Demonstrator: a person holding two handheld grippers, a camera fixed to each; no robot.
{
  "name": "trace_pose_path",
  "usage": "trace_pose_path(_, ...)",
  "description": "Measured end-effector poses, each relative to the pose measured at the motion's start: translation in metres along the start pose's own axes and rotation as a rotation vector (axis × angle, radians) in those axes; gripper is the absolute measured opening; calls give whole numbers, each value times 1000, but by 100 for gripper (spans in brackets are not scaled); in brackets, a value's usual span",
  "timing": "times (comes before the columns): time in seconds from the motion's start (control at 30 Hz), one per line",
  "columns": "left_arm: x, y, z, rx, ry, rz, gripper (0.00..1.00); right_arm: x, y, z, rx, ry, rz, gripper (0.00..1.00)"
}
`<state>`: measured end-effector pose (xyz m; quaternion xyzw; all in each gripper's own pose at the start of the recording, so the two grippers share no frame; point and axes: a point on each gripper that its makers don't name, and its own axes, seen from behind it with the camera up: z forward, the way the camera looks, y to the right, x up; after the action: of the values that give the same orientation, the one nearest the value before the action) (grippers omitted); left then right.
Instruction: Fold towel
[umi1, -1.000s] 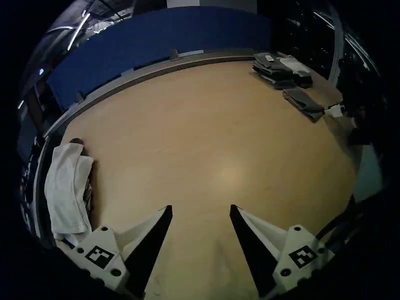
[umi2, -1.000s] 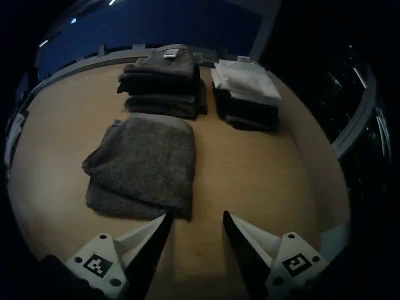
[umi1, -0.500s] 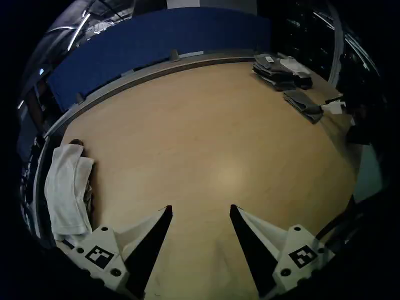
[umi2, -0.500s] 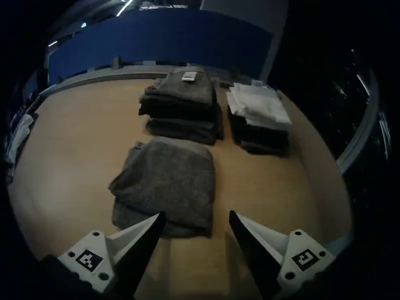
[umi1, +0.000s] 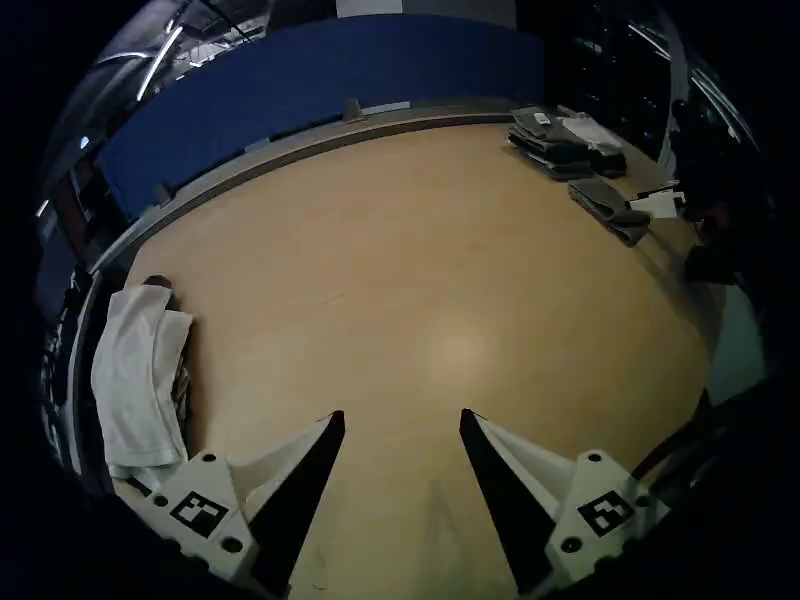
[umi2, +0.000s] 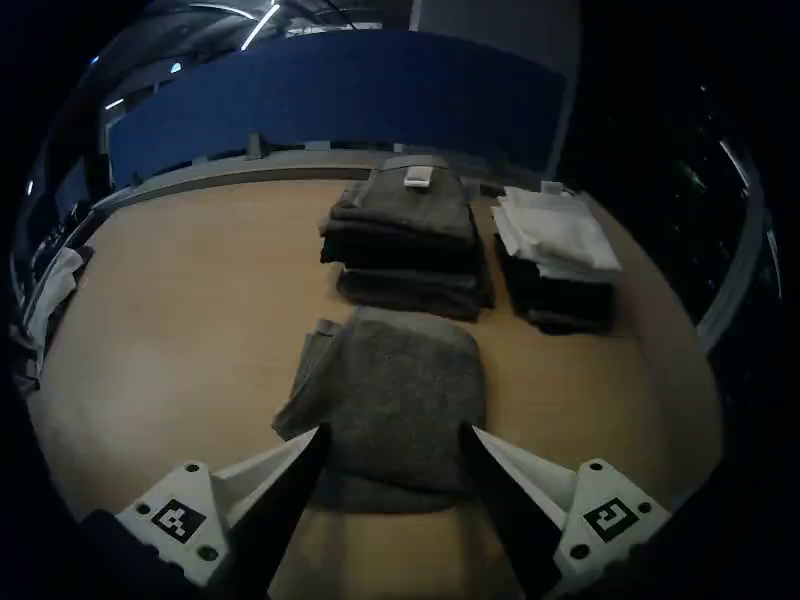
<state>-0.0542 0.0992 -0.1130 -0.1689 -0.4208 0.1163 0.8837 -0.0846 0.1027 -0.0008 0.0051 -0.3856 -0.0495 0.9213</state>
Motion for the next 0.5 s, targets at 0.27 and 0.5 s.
trace_pose_path(0.27, -5, -3, 0, 4, -5, -3, 85, -13, -8, 10, 14, -30, -18, 98)
trace_pose_path(0.5, -7, -5, -1, 9, -6, -6, 85, -33, -14, 17, 24, -62, -27, 98)
